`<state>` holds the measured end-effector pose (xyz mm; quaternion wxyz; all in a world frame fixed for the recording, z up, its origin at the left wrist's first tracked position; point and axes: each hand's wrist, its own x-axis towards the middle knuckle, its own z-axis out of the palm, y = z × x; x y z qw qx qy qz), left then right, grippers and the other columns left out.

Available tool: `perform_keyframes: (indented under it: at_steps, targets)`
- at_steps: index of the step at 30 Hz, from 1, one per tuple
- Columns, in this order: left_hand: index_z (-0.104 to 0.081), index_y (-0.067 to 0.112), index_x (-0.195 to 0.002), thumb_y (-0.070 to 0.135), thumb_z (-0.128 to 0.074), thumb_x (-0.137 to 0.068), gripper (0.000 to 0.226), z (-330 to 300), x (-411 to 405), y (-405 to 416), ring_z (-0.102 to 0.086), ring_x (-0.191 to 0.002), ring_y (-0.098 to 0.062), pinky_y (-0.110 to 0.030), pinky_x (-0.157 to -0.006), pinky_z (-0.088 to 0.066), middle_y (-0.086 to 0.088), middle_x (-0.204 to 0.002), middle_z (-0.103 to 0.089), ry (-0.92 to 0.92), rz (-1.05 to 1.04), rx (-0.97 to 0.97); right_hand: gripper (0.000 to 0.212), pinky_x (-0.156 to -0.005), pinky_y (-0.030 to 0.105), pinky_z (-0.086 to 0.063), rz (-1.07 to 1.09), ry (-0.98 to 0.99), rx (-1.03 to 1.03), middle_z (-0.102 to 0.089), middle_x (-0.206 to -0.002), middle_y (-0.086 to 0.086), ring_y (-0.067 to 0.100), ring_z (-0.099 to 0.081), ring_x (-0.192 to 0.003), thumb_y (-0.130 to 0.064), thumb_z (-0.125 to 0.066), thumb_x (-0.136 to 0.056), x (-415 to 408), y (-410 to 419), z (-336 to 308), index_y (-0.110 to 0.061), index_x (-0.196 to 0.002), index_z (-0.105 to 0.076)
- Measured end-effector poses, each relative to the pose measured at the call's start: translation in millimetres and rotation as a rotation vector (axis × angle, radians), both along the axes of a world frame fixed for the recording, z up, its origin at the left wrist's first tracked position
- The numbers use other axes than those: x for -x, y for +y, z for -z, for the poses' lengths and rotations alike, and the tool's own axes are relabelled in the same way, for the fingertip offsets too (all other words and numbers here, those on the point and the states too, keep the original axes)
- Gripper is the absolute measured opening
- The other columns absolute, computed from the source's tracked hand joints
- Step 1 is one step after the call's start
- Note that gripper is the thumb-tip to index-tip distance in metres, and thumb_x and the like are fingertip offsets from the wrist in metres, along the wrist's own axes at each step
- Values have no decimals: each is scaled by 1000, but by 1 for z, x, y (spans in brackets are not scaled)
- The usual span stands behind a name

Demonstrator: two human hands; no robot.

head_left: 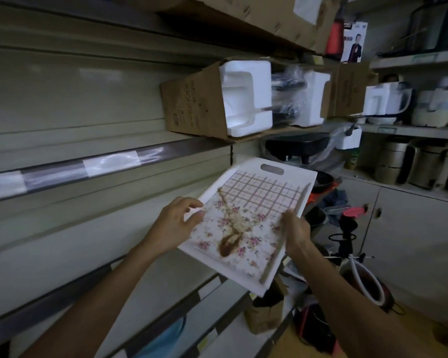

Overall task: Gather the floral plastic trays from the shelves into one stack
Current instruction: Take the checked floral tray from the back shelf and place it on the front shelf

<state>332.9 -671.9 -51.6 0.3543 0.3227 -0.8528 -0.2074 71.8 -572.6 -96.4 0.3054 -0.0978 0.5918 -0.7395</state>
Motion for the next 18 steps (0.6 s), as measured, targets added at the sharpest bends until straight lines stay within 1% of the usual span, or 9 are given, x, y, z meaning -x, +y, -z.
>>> perform_keyframes:
  at_steps: [2,3,6,9,11,13,15,16,18]
  targets:
    - [-62,18,-120,35,-58,-94,31,6,-2,13,-56,-107,-15,-25,-87,-42,-1,-122,-55,-35,-113,-86,30,-58,32,-56,-30,25,-4,-68,-92,13,24,-66,-75,-17,-50,-96,1,25,8,4,-115,-60]
    - [-61,16,-123,35,-57,-95,34,9,-3,20,-56,-109,-18,-26,-88,-43,-4,-126,-55,-45,-152,-134,29,-56,30,-55,-42,43,-8,-69,-92,13,24,-66,-75,-19,-50,-97,1,37,12,2,-113,-61]
    - [-55,10,-129,35,-56,-95,42,24,-8,42,-57,-113,-21,-30,-92,-45,-7,-129,-58,-19,-211,-298,32,-69,39,-59,-88,86,-15,-71,-100,16,28,-70,-82,-26,-52,-97,4,69,25,-1,-115,-62]
    - [-53,13,-132,40,-54,-96,46,39,-14,66,-57,-113,-20,-27,-88,-42,-2,-124,-60,-12,-280,-401,28,-60,34,-58,-151,105,32,-74,-92,10,21,-73,-71,-30,-54,-97,2,95,33,-8,-111,-64]
    - [-61,15,-123,41,-51,-97,38,46,-20,83,-59,-106,-18,-25,-79,-42,3,-111,-63,-17,-285,-393,29,-66,37,-58,-175,109,48,-74,-95,11,26,-73,-80,-32,-54,-97,0,109,36,-10,-113,-63]
    - [-68,20,-112,40,-46,-100,32,51,-26,98,-63,-99,-14,-22,-72,-41,8,-100,-67,13,-238,-382,32,-66,35,-58,-201,120,72,-74,-98,12,27,-73,-84,-32,-54,-98,-4,120,37,-9,-118,-62]
    - [-67,26,-107,39,-43,-101,28,53,-30,113,-63,-91,-4,-18,-70,-41,14,-96,-66,69,-236,-374,33,-62,32,-58,-243,135,93,-74,-101,13,27,-73,-84,-33,-53,-99,-11,130,38,-8,-119,-63]
    - [-66,25,-108,40,-41,-101,29,55,-32,120,-61,-88,-4,-19,-71,-41,13,-97,-65,84,-259,-353,34,-59,29,-58,-264,142,101,-75,-101,13,26,-74,-84,-33,-53,-99,-14,134,38,-7,-118,-64]
    - [-67,19,-110,43,-39,-101,38,56,-38,129,-59,-87,-11,-24,-74,-40,6,-99,-64,89,-328,-327,34,-56,26,-58,-295,151,107,-76,-99,12,25,-75,-82,-34,-54,-98,-22,140,39,-7,-117,-66]
